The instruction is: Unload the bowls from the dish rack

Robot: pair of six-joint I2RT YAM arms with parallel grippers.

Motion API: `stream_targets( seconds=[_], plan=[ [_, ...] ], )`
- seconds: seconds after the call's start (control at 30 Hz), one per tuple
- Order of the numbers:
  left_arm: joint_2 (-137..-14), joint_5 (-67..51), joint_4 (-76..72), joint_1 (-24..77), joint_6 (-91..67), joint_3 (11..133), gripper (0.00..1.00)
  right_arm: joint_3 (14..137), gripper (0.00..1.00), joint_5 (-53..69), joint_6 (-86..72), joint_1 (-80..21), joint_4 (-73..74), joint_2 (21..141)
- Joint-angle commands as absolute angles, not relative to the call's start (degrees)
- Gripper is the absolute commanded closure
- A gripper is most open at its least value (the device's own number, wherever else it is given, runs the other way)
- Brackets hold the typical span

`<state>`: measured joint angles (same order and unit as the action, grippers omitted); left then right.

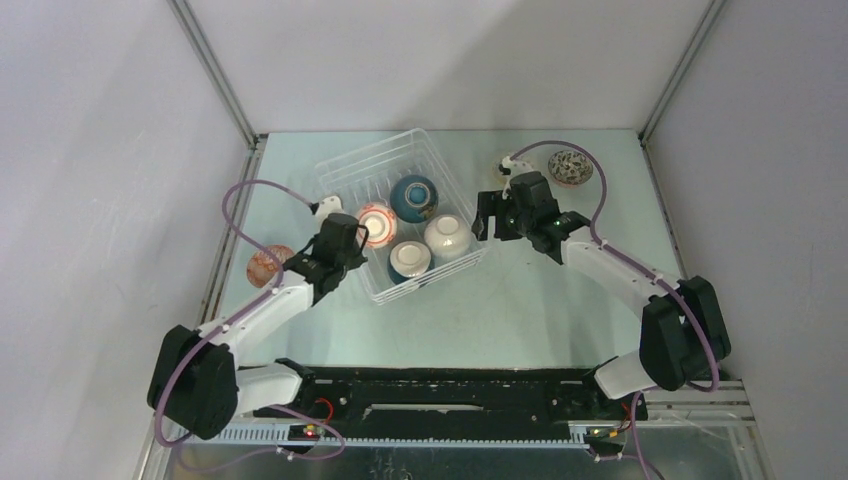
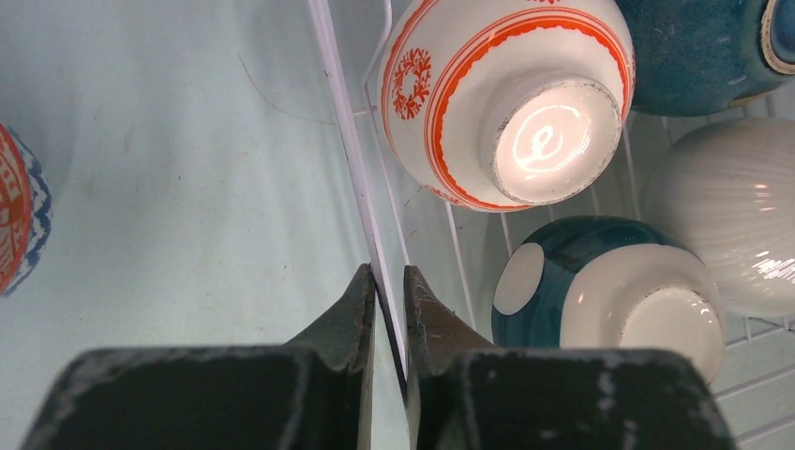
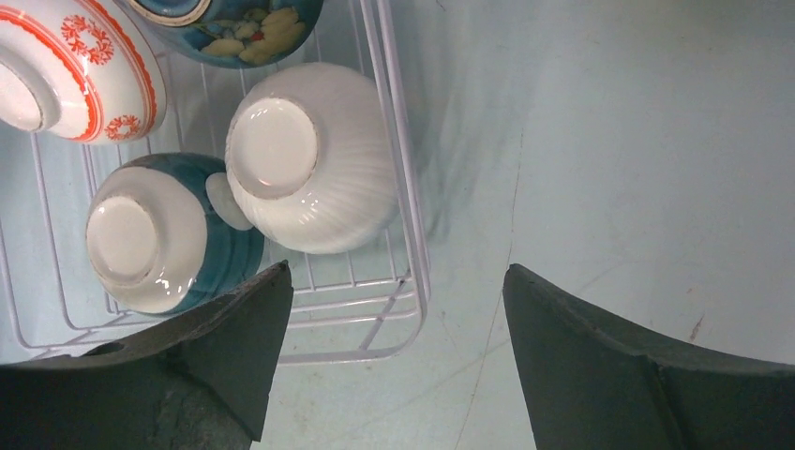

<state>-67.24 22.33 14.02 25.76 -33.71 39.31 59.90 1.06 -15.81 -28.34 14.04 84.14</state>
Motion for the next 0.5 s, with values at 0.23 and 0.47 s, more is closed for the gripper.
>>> stream_targets(
  seconds=[0.23,0.47],
  plan=[
    [-69.89,21.6,10.83,25.66,-25.96,44.43,0.88,58.88,0.1,0.46,-15.07,-28.65,9.98,80.88],
    [-60.79,23.29,14.53,25.75,-28.27,41.54,0.5,57.82,0.09,0.54,-15.03,-28.74,9.05,79.3]
  ],
)
